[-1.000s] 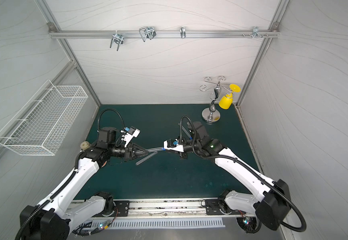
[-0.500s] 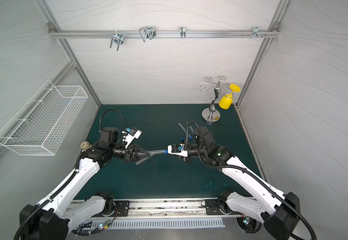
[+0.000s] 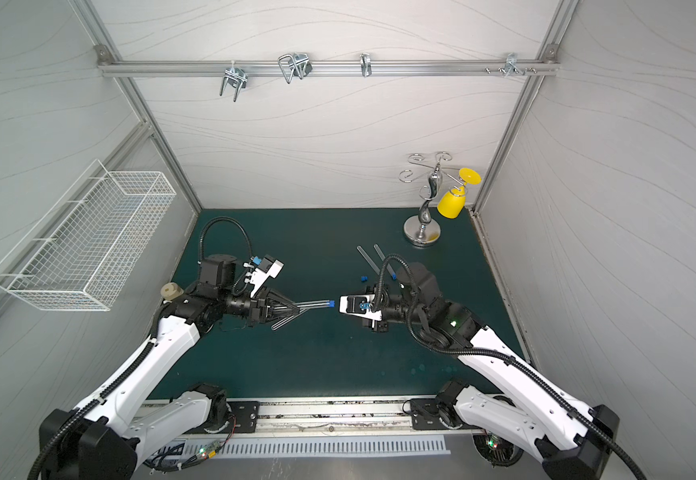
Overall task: Insert stoppers into test tubes
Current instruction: Insert the stopper into the test tube, then place the test tube at the center of the board.
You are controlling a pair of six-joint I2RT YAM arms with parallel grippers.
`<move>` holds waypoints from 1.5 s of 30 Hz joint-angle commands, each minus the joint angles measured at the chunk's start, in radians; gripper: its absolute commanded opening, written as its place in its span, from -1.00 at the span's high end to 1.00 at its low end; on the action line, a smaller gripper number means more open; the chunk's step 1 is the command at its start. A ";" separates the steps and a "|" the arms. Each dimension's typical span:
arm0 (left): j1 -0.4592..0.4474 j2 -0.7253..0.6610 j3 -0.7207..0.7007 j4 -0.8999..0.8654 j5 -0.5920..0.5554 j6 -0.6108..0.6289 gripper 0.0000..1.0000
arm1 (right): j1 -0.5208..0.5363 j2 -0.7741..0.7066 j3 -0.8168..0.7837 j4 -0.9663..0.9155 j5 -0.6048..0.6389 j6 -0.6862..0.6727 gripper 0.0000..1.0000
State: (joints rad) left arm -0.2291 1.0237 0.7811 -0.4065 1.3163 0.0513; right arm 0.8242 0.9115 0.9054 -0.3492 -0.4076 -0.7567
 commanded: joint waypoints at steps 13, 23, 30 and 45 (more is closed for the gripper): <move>0.005 -0.008 0.027 0.008 0.009 0.022 1.00 | 0.092 0.186 0.114 0.018 0.071 -0.058 0.06; 0.005 -0.007 0.024 0.012 0.008 0.021 1.00 | 0.099 0.222 0.141 0.028 0.063 -0.052 0.41; 0.005 -0.006 0.024 0.015 0.003 0.015 1.00 | 0.101 0.232 0.151 0.026 0.054 -0.046 0.72; 0.035 -0.019 0.031 0.012 -0.106 -0.004 -0.55 | 0.043 0.210 0.079 0.095 0.036 0.037 0.83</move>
State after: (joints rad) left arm -0.2100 1.0218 0.7841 -0.4118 1.2549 0.0406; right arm 0.8959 1.1397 1.0161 -0.3111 -0.3443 -0.7635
